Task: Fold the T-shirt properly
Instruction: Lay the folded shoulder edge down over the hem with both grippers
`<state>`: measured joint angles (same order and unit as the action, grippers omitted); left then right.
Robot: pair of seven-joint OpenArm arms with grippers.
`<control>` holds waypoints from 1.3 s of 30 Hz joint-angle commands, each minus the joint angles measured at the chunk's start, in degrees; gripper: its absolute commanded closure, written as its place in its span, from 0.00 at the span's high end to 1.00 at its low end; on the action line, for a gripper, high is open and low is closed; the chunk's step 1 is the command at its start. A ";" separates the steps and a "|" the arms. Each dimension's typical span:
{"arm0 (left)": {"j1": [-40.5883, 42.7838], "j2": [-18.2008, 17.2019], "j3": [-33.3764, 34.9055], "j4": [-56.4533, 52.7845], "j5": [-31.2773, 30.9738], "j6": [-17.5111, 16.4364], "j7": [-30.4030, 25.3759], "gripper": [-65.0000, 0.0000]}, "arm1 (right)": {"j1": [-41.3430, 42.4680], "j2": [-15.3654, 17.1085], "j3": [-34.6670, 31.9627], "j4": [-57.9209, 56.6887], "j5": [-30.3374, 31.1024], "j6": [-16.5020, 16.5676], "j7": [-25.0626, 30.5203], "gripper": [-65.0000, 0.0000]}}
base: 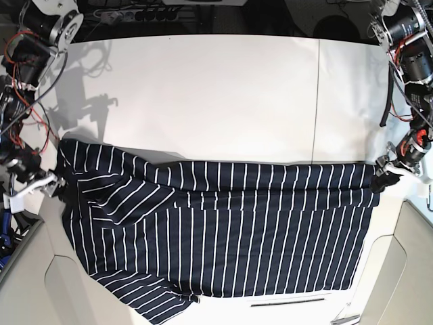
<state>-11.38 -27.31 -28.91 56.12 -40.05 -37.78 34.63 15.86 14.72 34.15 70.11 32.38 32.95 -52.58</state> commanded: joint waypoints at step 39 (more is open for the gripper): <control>-0.68 3.04 6.45 0.00 15.45 9.31 -12.41 0.55 | -4.76 -0.22 -11.04 -11.02 -1.40 -1.29 12.74 0.63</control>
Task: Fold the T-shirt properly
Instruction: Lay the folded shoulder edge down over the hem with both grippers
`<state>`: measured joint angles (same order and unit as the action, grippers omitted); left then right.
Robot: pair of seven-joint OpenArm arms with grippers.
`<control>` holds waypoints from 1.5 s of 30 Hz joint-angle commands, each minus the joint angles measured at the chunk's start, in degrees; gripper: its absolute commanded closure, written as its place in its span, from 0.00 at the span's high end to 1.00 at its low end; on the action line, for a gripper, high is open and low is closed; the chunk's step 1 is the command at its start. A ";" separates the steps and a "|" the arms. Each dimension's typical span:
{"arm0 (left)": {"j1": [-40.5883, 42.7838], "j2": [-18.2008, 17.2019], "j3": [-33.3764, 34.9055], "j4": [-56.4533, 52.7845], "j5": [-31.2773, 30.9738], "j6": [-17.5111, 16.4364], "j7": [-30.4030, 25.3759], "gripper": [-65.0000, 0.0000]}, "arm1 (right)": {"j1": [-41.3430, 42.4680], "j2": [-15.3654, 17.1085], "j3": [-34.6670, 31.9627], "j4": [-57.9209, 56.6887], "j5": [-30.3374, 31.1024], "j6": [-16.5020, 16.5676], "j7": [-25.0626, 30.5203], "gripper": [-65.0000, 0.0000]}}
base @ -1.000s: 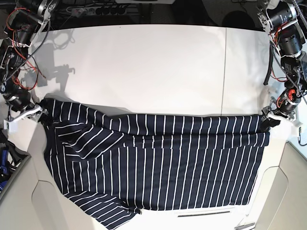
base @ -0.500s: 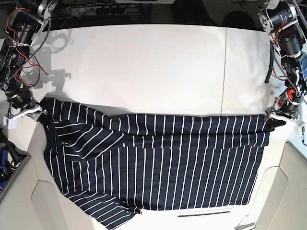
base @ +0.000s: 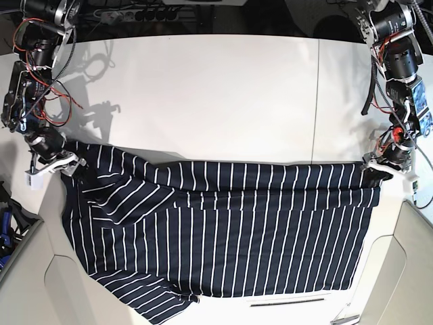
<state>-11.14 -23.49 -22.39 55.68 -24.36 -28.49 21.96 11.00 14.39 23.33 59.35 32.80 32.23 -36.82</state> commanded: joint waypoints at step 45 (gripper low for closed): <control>24.50 -3.15 -3.65 37.27 -5.20 -0.63 13.09 0.00 | -17.38 -0.70 -1.16 34.49 5.79 0.81 -23.43 0.00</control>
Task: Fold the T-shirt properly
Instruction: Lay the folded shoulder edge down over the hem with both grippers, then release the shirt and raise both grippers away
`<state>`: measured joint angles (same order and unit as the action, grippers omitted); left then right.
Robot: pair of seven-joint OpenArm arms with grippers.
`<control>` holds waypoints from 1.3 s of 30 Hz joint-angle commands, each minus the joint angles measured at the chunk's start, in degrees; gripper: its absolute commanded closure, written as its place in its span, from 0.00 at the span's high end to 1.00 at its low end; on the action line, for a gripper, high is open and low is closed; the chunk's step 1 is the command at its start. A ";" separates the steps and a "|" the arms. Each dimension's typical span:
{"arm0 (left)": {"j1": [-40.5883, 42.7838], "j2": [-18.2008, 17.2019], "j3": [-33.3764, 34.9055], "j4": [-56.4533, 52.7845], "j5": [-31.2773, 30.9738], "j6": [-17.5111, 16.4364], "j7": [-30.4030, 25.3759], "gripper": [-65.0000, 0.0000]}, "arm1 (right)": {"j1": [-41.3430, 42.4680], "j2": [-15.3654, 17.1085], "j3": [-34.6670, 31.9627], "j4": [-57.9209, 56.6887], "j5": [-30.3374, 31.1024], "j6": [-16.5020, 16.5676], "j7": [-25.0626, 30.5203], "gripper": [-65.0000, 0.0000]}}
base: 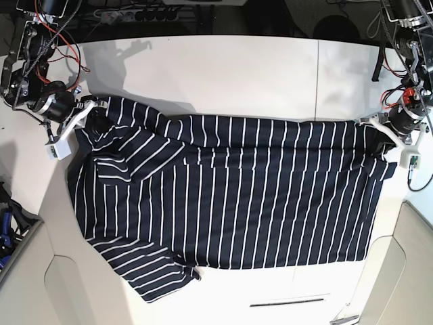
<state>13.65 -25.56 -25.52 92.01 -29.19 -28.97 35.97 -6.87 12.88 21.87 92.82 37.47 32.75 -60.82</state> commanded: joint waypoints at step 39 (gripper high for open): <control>16.20 2.97 -1.25 12.57 1.75 -0.24 2.05 0.40 | -18.03 5.11 6.05 6.03 8.41 0.87 -0.92 0.43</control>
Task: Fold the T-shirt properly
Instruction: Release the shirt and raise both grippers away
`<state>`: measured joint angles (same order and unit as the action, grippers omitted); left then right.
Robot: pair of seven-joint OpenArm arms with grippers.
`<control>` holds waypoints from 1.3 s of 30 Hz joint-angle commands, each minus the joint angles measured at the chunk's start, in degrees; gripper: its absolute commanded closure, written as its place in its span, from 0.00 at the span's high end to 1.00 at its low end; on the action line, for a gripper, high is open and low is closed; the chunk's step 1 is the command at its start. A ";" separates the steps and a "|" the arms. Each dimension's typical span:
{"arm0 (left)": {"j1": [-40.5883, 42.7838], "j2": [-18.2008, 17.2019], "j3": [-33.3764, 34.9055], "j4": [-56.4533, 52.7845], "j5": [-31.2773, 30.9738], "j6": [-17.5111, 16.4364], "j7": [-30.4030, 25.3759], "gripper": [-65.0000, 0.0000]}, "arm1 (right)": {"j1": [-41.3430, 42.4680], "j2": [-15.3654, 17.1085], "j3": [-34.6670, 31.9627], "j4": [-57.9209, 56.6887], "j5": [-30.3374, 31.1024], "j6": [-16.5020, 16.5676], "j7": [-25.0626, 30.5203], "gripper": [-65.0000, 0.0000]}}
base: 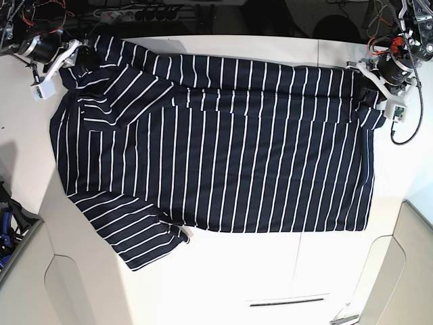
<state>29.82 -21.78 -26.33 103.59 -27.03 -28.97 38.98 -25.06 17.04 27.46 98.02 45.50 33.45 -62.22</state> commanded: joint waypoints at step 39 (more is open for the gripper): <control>-7.08 -13.33 -20.20 -1.90 -20.63 -5.97 3.87 0.52 | 22.43 6.93 14.40 -1.22 -2.54 -0.37 7.43 0.58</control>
<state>23.11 -33.80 -45.93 101.06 -46.94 -35.00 44.42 -3.27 22.76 41.47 96.12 42.44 33.08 -55.94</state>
